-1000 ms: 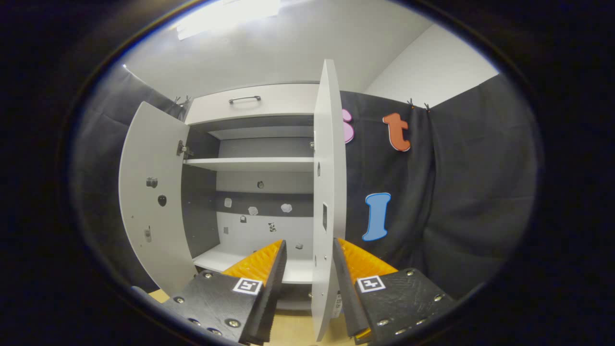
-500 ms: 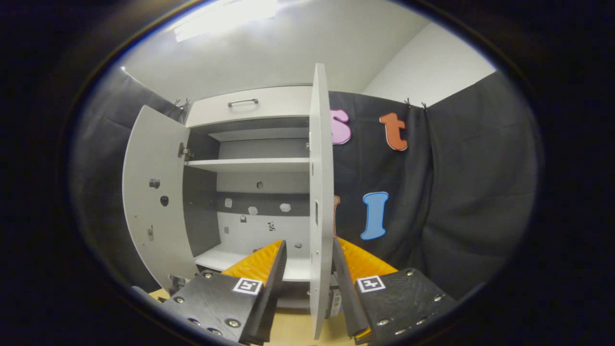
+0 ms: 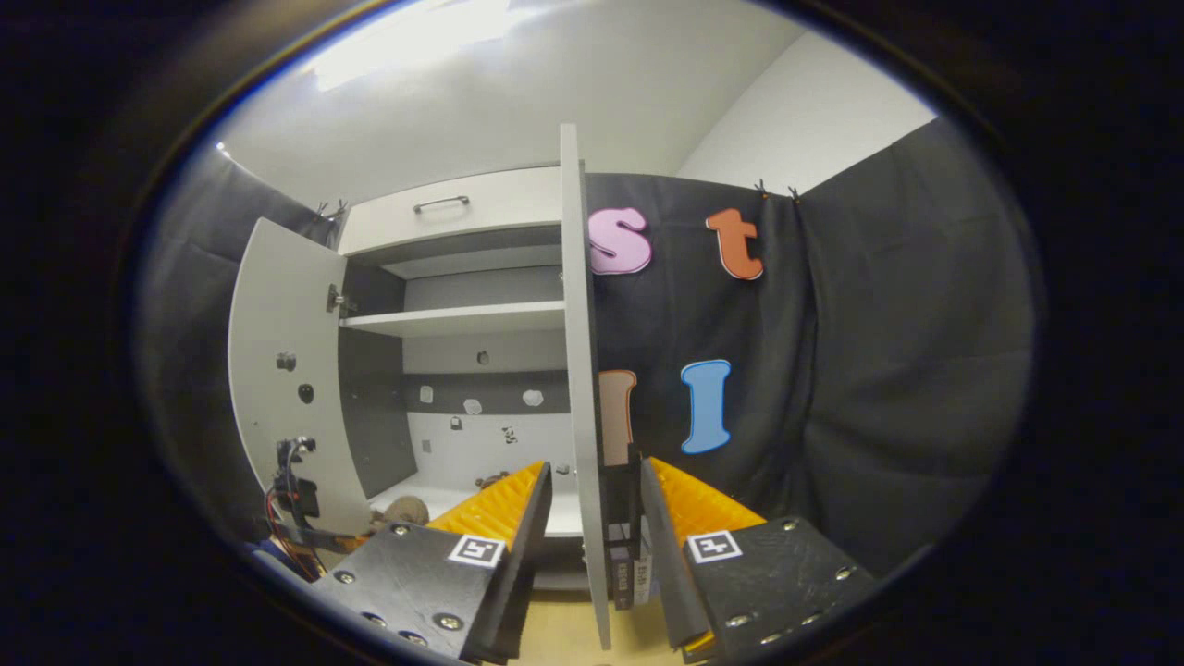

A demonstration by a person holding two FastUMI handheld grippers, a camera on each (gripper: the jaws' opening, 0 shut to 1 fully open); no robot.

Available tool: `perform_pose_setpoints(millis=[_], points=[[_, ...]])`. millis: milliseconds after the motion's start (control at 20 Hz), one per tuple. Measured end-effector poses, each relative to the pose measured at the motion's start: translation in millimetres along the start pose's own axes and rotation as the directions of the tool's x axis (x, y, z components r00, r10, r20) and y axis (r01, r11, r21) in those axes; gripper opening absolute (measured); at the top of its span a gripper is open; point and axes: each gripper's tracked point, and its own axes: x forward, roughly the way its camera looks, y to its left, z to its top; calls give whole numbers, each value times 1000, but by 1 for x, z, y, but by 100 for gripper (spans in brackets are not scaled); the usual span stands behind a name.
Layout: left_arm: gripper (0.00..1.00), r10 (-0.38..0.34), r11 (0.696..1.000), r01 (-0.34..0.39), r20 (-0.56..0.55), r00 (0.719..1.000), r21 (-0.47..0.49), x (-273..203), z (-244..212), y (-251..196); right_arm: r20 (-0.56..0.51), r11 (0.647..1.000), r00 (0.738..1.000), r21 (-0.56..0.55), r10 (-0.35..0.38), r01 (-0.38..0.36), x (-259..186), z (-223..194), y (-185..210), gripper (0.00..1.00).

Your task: Grab one shoe with the right hand and put it into the shoe cabinet, grab the other shoe with the left hand and put it into the shoe cabinet; then close the right door with the right hand and the left door with the left hand.

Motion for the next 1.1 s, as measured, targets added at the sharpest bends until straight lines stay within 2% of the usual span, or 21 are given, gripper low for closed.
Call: perform_pose_setpoints(millis=[250,350,400,850,1100], points=[[0,-13,1000,12,65,998,12,8,-7,-2,-17,1000,1000,8,-21,21,-3,-9,-11,55],[0,-27,1000,26,51,998,18,5,-6,-1,-25,999,999,6,-38,38,-5,-14,-16,57],[0,-23,1000,22,42,999,9,4,-6,-1,-30,999,999,6,-45,45,-6,-16,-19,55],[0,66,996,-68,-40,997,-57,12,-5,4,-88,986,982,-30,-169,167,-21,-37,-58,57],[0,108,990,-114,-75,991,-82,27,-1,10,-118,982,975,-22,-186,185,-23,-50,-60,57]])
